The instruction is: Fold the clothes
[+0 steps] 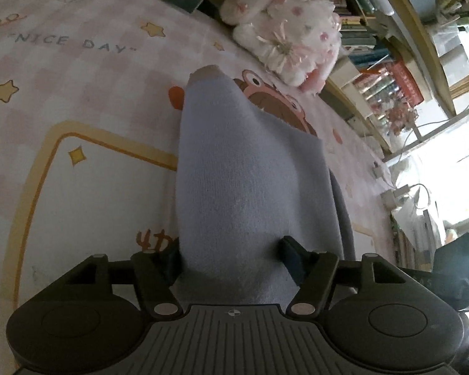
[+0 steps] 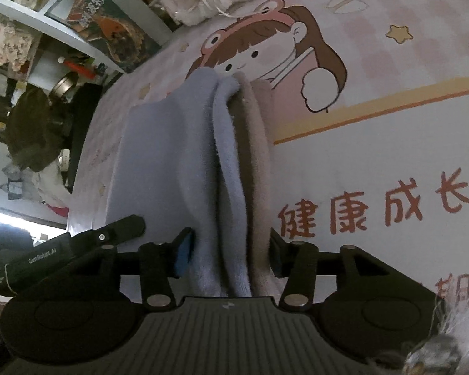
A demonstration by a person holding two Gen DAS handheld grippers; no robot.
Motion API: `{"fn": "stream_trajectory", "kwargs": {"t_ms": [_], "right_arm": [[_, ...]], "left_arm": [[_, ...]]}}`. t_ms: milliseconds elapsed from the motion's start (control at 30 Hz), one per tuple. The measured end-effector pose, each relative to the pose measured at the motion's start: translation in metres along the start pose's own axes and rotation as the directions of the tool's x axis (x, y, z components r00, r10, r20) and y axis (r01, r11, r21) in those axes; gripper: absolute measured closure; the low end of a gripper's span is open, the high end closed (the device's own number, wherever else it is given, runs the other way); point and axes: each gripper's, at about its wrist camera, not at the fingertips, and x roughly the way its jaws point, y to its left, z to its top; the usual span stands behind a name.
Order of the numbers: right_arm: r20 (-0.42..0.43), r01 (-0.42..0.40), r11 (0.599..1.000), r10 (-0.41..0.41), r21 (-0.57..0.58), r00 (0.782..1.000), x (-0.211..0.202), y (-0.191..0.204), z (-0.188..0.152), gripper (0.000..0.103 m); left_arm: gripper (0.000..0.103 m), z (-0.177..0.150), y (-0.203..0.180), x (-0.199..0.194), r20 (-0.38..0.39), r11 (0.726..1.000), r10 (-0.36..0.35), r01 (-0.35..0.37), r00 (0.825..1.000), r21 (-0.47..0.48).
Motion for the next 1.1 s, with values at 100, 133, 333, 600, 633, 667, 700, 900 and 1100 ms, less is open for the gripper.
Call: {"fn": "stream_trajectory", "kwargs": {"t_ms": [100,133,333,600,633,667,700,900,1100], "right_arm": [[0.004,0.012,0.998,-0.012,-0.061,1.0,0.003,0.005,0.001,0.064],[0.012,0.015,0.997,-0.014,-0.081,1.0,0.002,0.006,0.0,0.066],[0.106,0.055,0.974,-0.033,-0.219,0.994,-0.011,0.02,-0.007,0.075],[0.186,0.044,0.938,0.022,-0.343,0.982,-0.039,0.024,-0.011,0.076],[0.191,0.043,0.937,0.026,-0.346,0.981,-0.042,0.022,-0.012,0.076],[0.195,0.042,0.936,0.029,-0.349,0.98,-0.045,0.02,-0.012,0.076],[0.197,0.042,0.935,0.03,-0.351,0.98,-0.048,0.018,-0.012,0.076],[0.197,0.039,0.934,0.034,-0.355,0.98,-0.064,-0.001,-0.015,0.076],[0.189,0.05,0.924,0.024,-0.378,0.982,-0.079,-0.021,-0.019,0.076]], "left_arm": [[0.042,-0.002,-0.006,0.0,0.013,1.0,0.023,-0.024,1.0,0.018],[0.045,-0.003,-0.009,0.0,0.019,0.999,0.031,-0.031,0.999,0.03],[0.051,-0.011,-0.026,-0.012,0.086,0.995,0.037,-0.045,0.996,0.093],[0.051,-0.018,-0.056,-0.028,0.183,0.988,0.023,-0.051,0.983,0.147],[0.051,-0.019,-0.06,-0.028,0.189,0.987,0.025,-0.054,0.982,0.152],[0.051,-0.02,-0.064,-0.027,0.193,0.986,0.028,-0.058,0.981,0.156],[0.051,-0.021,-0.068,-0.026,0.196,0.985,0.03,-0.062,0.98,0.158],[0.051,-0.035,-0.088,-0.017,0.206,0.984,0.041,-0.075,0.978,0.16],[0.051,-0.052,-0.108,-0.006,0.204,0.984,0.054,-0.086,0.977,0.153]]}}
